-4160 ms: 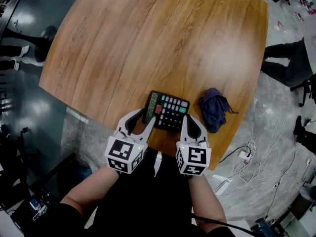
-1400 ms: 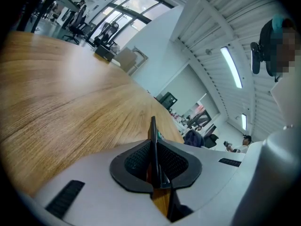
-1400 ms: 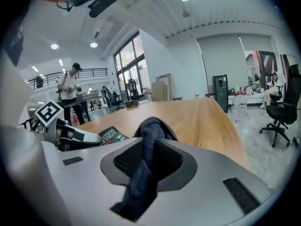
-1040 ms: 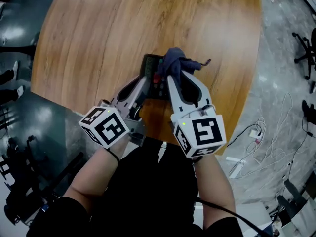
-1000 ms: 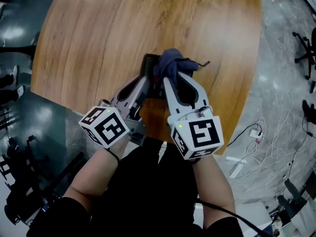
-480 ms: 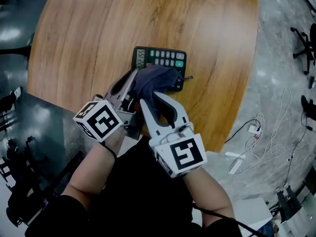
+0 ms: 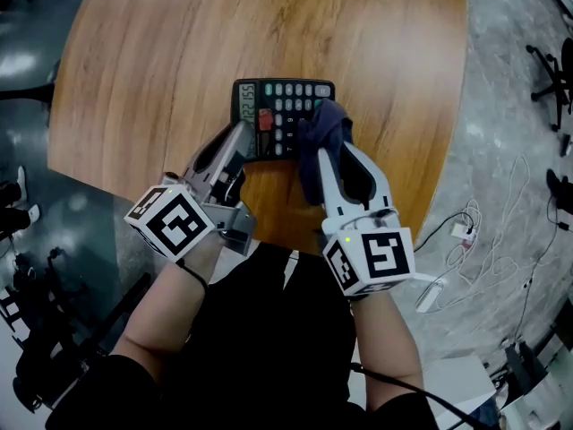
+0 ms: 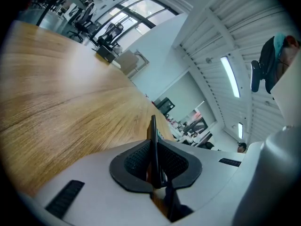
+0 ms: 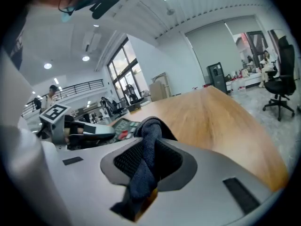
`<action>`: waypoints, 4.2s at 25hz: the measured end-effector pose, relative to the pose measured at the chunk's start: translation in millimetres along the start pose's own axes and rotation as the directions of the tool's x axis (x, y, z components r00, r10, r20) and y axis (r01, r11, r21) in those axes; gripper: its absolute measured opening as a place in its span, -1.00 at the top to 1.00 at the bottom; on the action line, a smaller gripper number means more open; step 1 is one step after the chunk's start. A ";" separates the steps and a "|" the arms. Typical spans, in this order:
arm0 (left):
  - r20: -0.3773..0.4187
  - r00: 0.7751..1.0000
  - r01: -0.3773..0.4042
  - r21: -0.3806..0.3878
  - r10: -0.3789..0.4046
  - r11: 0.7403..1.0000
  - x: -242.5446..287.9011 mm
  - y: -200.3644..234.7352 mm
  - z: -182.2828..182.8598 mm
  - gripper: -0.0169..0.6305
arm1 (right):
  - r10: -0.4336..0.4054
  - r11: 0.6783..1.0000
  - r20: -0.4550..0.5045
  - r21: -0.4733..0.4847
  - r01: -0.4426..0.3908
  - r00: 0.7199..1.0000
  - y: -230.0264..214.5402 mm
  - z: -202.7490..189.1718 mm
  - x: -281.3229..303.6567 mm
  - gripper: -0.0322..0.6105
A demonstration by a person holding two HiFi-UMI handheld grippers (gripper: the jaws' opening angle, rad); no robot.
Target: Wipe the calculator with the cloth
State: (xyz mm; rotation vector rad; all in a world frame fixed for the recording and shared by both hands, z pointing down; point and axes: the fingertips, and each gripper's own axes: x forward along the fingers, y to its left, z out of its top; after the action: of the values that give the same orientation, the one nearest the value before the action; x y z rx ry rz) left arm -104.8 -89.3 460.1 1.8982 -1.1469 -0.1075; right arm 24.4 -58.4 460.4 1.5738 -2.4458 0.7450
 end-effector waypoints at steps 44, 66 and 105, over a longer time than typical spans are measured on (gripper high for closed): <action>0.007 1.000 -0.024 -0.036 0.024 0.999 -10.8 -1.9 -20.4 0.80 | 0.343 0.934 0.017 0.104 -0.343 0.939 105.0 23.8 -34.1 0.68; -0.024 0.999 0.022 0.016 -0.022 1.000 -5.9 -23.4 -29.2 0.80 | -0.082 0.997 0.030 -0.013 0.082 0.996 -54.4 35.0 -24.5 0.68; 0.078 0.994 0.097 -0.243 -0.080 0.965 -39.1 -138.9 55.0 0.80 | 0.264 0.934 -0.046 -0.238 -0.268 0.963 84.5 22.0 -37.1 0.68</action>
State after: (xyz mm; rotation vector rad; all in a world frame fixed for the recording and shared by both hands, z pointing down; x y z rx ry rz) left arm -60.3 -70.7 313.3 1.7341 -1.0410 -0.3513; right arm -30.7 -10.6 399.7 1.1621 -2.6526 0.4633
